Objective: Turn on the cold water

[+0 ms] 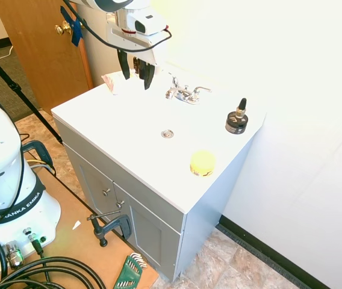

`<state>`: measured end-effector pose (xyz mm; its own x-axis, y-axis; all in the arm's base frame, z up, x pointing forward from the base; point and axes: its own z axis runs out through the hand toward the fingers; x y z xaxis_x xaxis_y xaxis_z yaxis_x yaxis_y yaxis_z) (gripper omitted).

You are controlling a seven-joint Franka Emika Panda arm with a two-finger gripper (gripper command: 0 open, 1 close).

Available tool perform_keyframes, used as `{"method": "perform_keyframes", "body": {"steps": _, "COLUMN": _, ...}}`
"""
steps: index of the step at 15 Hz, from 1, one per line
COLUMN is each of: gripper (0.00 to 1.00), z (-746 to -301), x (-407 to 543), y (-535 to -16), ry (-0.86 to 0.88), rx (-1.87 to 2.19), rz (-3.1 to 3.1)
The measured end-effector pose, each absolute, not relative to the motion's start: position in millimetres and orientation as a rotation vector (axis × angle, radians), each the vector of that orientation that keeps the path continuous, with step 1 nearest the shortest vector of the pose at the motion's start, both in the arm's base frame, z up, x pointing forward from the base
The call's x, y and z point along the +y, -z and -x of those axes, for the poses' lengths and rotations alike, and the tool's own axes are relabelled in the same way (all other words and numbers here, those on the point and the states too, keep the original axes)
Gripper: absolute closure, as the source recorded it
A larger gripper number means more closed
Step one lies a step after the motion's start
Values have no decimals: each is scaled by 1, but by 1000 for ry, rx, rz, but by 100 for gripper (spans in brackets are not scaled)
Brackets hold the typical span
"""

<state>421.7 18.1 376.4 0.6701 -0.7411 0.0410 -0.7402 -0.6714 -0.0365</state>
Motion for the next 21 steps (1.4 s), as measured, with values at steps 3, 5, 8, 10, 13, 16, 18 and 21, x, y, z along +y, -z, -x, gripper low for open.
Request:
{"method": "perform_keyframes", "body": {"steps": 3, "gripper": 0, "z": -426, "x": 17, "y": -378, "ry": 119, "rx": 1282, "rz": 2841}}
{"method": "perform_keyframes", "body": {"steps": 5, "gripper": 0, "z": -447, "x": 7, "y": -385, "ry": 202, "rx": 1377, "rz": 2797}}
{"method": "perform_keyframes", "body": {"steps": 8, "gripper": 0, "z": -502, "x": -14, "y": -388, "ry": 299, "rx": 1579, "rz": 2723}}
{"method": "perform_keyframes", "body": {"steps": 10, "gripper": 0, "z": -538, "x": -19, "y": -377, "ry": 370, "rx": 1696, "rz": 2685}}
{"method": "perform_keyframes", "body": {"steps": 13, "gripper": 0, "z": -580, "x": -28, "y": -358, "ry": 473, "rx": 1812, "rz": 2667}}
{"method": "perform_keyframes", "body": {"steps": 16, "gripper": 0, "z": -610, "x": -49, "y": -345, "ry": 522, "rx": 1888, "rz": 2646}}
{"method": "perform_keyframes", "body": {"steps": 18, "gripper": 0, "z": -622, "x": -66, "y": -335, "ry": 530, "rx": 1930, "rz": 2636}}
{"method": "perform_keyframes", "body": {"steps": 21, "gripper": 0, "z": -626, "x": -83, "y": -313, "ry": 512, "rx": 1972, "rz": 2647}}
